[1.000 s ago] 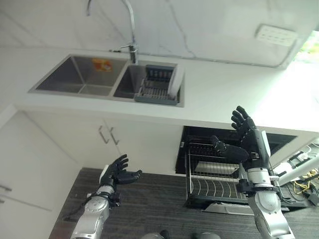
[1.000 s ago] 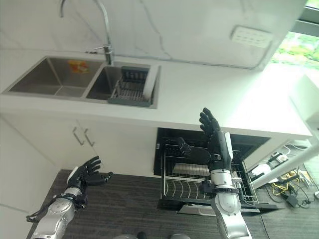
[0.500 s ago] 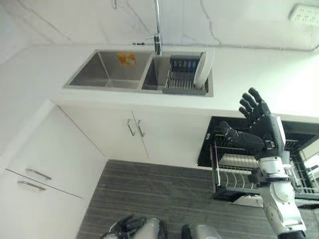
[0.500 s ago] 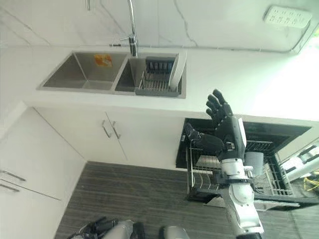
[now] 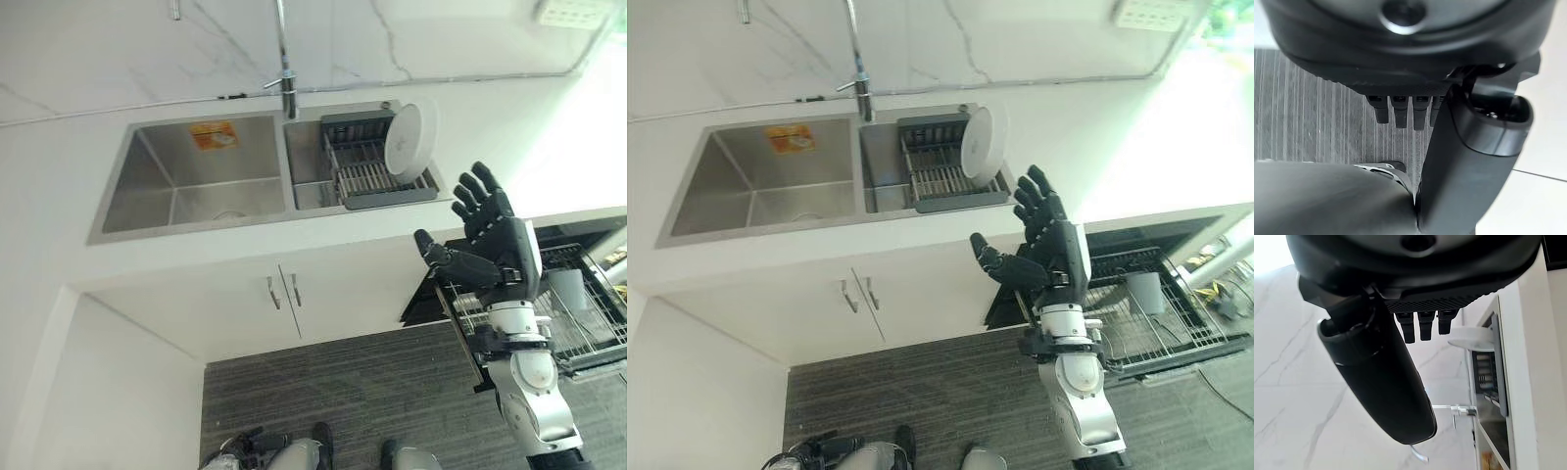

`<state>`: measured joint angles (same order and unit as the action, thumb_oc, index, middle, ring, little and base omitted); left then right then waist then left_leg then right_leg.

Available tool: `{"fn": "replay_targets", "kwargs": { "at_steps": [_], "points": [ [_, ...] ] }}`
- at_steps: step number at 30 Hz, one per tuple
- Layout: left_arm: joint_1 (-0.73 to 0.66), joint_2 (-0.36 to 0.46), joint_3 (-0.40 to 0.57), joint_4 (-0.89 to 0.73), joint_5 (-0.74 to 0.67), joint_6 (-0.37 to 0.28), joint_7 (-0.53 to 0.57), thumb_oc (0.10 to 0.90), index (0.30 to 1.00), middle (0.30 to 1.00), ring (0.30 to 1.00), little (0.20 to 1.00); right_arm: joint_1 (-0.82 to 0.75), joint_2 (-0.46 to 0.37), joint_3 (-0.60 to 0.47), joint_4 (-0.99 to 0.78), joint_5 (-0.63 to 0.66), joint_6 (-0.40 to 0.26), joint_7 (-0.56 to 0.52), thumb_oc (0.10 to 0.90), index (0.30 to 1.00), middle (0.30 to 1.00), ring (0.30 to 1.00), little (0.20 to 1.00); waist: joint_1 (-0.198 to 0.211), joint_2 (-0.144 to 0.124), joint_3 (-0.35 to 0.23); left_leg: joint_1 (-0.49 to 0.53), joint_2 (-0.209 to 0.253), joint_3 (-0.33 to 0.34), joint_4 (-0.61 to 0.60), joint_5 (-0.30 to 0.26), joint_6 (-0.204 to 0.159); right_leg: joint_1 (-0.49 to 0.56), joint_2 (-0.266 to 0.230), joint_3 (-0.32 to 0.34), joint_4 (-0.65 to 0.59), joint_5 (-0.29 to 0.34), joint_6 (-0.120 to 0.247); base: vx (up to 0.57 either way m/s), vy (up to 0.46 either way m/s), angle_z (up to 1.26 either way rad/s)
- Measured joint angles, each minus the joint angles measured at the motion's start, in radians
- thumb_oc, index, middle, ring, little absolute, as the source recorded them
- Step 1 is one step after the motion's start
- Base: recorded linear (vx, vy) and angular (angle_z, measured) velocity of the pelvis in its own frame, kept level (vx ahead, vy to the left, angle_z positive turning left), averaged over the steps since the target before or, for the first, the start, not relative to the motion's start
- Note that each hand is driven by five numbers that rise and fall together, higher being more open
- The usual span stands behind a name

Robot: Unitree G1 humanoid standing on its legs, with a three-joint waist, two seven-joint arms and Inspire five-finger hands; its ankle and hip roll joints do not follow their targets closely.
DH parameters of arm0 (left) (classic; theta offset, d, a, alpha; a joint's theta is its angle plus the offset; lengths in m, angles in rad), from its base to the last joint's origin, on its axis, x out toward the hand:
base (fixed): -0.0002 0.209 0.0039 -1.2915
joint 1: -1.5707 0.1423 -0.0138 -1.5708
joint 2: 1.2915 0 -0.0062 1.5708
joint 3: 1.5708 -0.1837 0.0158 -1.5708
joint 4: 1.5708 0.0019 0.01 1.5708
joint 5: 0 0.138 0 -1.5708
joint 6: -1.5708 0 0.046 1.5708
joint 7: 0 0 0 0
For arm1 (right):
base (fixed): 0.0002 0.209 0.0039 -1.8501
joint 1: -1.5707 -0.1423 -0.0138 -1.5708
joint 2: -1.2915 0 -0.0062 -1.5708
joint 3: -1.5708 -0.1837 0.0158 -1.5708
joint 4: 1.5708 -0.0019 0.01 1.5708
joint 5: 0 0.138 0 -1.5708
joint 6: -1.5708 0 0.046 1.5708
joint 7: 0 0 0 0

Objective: Place the dishes in the dishwasher.

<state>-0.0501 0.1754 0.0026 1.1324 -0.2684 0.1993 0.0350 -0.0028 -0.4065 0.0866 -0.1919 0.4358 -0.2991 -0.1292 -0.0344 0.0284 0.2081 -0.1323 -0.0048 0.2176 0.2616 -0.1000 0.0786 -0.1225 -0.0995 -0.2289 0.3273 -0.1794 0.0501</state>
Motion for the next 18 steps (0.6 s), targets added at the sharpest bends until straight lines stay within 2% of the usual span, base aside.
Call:
{"fn": "replay_targets", "kwargs": {
  "at_steps": [1, 2, 3, 4, 5, 7, 8, 9, 10, 11, 12, 13, 14, 15, 16, 17, 18],
  "points": [
    [0.013, -0.002, 0.022, 0.003, -0.006, -0.006, 0.005, 0.800, 0.900, 0.900, 0.900, 0.900, -0.008, -0.005, 0.006, 0.009, 0.009, 0.002, 0.024, 0.800, 0.900, 0.900, 0.900, 0.900, 0.014, -0.003, -0.002, 0.013, 0.008, 0.072, -0.029, -0.010, -0.016, -0.038, -0.015, -0.057, 0.026, 0.000, -0.004, 0.16, -0.263, -0.92],
    [0.020, -0.002, 0.022, -0.002, -0.014, -0.006, 0.006, 0.800, 0.900, 0.900, 0.900, 0.900, -0.009, -0.007, 0.010, 0.009, 0.010, 0.002, 0.027, 0.800, 0.900, 0.900, 0.900, 0.900, 0.022, -0.003, -0.003, 0.013, 0.008, 0.085, -0.031, -0.007, -0.011, -0.040, -0.022, -0.074, 0.028, 0.000, -0.004, 0.13, -0.207, -0.94],
    [0.020, 0.001, 0.027, -0.005, -0.032, -0.006, 0.024, 0.800, 0.900, 0.900, 0.900, 0.900, 0.001, -0.016, 0.013, 0.011, 0.010, 0.001, 0.029, 0.800, 0.900, 0.900, 0.900, 0.900, 0.006, -0.015, -0.005, 0.013, -0.007, 0.084, -0.020, -0.017, -0.016, -0.039, -0.025, -0.046, 0.031, -0.004, 0.003, 0.09, -0.152, -0.33],
    [0.023, 0.007, 0.014, -0.003, -0.032, -0.004, 0.037, 0.800, 0.900, 0.900, 0.900, 0.900, 0.012, -0.025, 0.013, 0.011, 0.011, 0.002, 0.028, 0.800, 0.900, 0.900, 0.900, 0.900, -0.003, -0.022, -0.010, 0.012, -0.013, 0.083, -0.013, -0.023, -0.012, -0.022, -0.017, -0.019, 0.007, 0.014, -0.009, 0.19, -0.316, -0.17],
    [0.041, 0.007, 0.021, -0.005, -0.041, -0.005, 0.058, 0.800, 0.900, 0.900, 0.900, 0.900, 0.014, -0.035, 0.013, 0.017, 0.018, 0.003, 0.026, 0.800, 0.900, 0.900, 0.900, 0.900, -0.015, -0.023, -0.013, 0.011, -0.005, 0.089, -0.014, -0.024, -0.018, -0.032, -0.018, -0.030, 0.029, 0.009, -0.013, 0.21, -0.332, -0.10],
    [0.050, 0.006, 0.032, -0.016, -0.043, -0.010, 0.071, 0.800, 0.900, 0.900, 0.900, 0.900, 0.010, -0.049, 0.015, 0.017, 0.018, 0.003, 0.028, 0.800, 0.900, 0.900, 0.900, 0.900, -0.004, -0.034, -0.018, 0.012, -0.003, 0.106, -0.016, -0.019, -0.025, -0.061, -0.014, -0.008, 0.065, 0.003, -0.022, 0.16, -0.254, -0.20],
    [0.052, 0.006, 0.032, -0.016, -0.042, -0.011, 0.076, 0.800, 0.900, 0.900, 0.900, 0.900, 0.011, -0.063, 0.016, 0.017, 0.018, 0.003, 0.029, 0.800, 0.900, 0.900, 0.900, 0.900, -0.004, -0.039, -0.020, 0.019, -0.006, 0.106, -0.021, -0.014, -0.032, -0.070, -0.017, 0.008, 0.080, -0.003, -0.040, 0.19, -0.360, -0.13],
    [0.059, 0.008, 0.037, -0.017, -0.042, -0.011, 0.088, 0.800, 0.900, 0.900, 0.900, 0.900, 0.014, -0.077, 0.017, 0.017, 0.017, 0.003, 0.024, 0.800, 0.900, 0.900, 0.900, 0.900, -0.004, -0.050, -0.020, 0.041, 0.000, 0.108, -0.036, -0.001, -0.074, -0.067, -0.008, 0.001, 0.107, -0.029, -0.060, 0.21, -0.357, -0.05],
    [0.062, 0.019, 0.074, -0.032, -0.042, -0.013, 0.088, 0.800, 0.900, 0.900, 0.900, 0.900, 0.010, -0.065, 0.016, 0.040, 0.016, -0.002, 0.018, 0.800, 0.900, 0.900, 0.900, 0.900, 0.012, -0.086, -0.002, -0.001, 0.008, 0.078, 0.122, 0.014, -0.115, -0.054, -0.005, 0.018, 0.131, -0.050, -0.111, 0.22, -0.230, 0.07],
    [0.063, 0.029, 0.104, -0.063, -0.043, -0.020, 0.085, 0.800, 0.900, 0.900, 0.900, 0.900, 0.008, -0.063, 0.014, 0.061, 0.016, -0.001, 0.013, 0.800, 0.900, 0.900, 0.900, 0.900, 0.015, -0.091, 0.006, -0.077, 0.030, 0.020, 0.284, 0.026, -0.118, -0.037, 0.005, 0.015, 0.131, -0.059, -0.127, 0.20, -0.048, -0.04],
    [0.065, 0.027, 0.096, -0.106, -0.042, -0.025, 0.078, 0.800, 0.900, 0.900, 0.900, 0.900, 0.004, -0.061, 0.013, 0.081, 0.015, -0.001, 0.009, 0.800, 0.900, 0.900, 0.900, 0.900, 0.046, -0.093, 0.009, -0.130, 0.035, -0.023, 0.354, 0.010, -0.119, -0.024, 0.023, 0.024, 0.126, -0.063, -0.133, 0.25, -0.001, -0.22],
    [0.062, 0.021, 0.074, -0.129, -0.038, -0.025, 0.079, 0.800, 0.900, 0.900, 0.900, 0.900, -0.003, -0.051, 0.013, 0.082, 0.011, -0.001, 0.007, 0.800, 0.900, 0.900, 0.900, 0.900, 0.061, -0.086, 0.012, -0.137, 0.004, -0.059, 0.301, 0.003, -0.115, -0.024, 0.031, 0.041, 0.120, -0.062, -0.132, 0.26, 0.066, -0.61],
    [0.062, -0.006, 0.061, -0.129, -0.037, -0.018, 0.085, 0.800, 0.900, 0.900, 0.900, 0.900, -0.013, -0.040, 0.017, 0.080, 0.004, -0.001, 0.009, 0.800, 0.900, 0.900, 0.900, 0.900, 0.063, -0.070, 0.015, -0.126, -0.038, -0.092, 0.182, 0.006, -0.112, -0.020, 0.043, 0.063, 0.102, -0.058, -0.126, 0.33, 0.126, -0.65],
    [0.059, -0.021, 0.070, -0.127, -0.039, -0.005, 0.087, 0.800, 0.900, 0.900, 0.900, 0.900, -0.015, -0.035, 0.018, 0.080, -0.003, -0.001, 0.009, 0.800, 0.900, 0.900, 0.900, 0.900, 0.063, -0.054, 0.017, -0.120, -0.058, -0.101, 0.078, 0.019, -0.105, -0.015, 0.056, 0.074, 0.081, -0.056, -0.125, 0.37, 0.150, -0.62],
    [0.059, -0.022, 0.071, -0.123, -0.039, 0.003, 0.090, 0.800, 0.900, 0.900, 0.900, 0.900, -0.017, -0.031, 0.020, 0.080, -0.003, 0.000, 0.004, 0.800, 0.900, 0.900, 0.900, 0.900, 0.063, -0.043, 0.030, -0.110, -0.083, -0.117, -0.026, 0.036, -0.113, 0.001, 0.068, 0.089, 0.058, -0.044, -0.130, 0.32, 0.122, -0.52],
    [0.058, -0.013, 0.066, -0.113, -0.033, 0.011, 0.091, 0.800, 0.900, 0.900, 0.900, 0.900, -0.032, -0.034, 0.025, 0.080, -0.003, 0.003, -0.007, 0.800, 0.900, 0.900, 0.900, 0.900, 0.069, -0.017, 0.053, -0.115, -0.096, -0.157, -0.072, 0.053, -0.138, 0.030, 0.092, 0.119, 0.036, -0.018, -0.151, 0.33, 0.126, -0.77],
    [0.063, -0.008, 0.045, -0.077, -0.016, 0.014, 0.095, 0.800, 0.900, 0.900, 0.900, 0.900, -0.064, -0.041, 0.038, 0.083, -0.004, 0.014, -0.013, 0.800, 0.900, 0.900, 0.900, 0.900, 0.082, -0.006, 0.091, -0.129, -0.089, -0.190, -0.071, 0.063, -0.149, 0.059, 0.121, 0.149, 0.012, -0.013, -0.148, 0.27, 0.119, -1.02]
  ]
}}
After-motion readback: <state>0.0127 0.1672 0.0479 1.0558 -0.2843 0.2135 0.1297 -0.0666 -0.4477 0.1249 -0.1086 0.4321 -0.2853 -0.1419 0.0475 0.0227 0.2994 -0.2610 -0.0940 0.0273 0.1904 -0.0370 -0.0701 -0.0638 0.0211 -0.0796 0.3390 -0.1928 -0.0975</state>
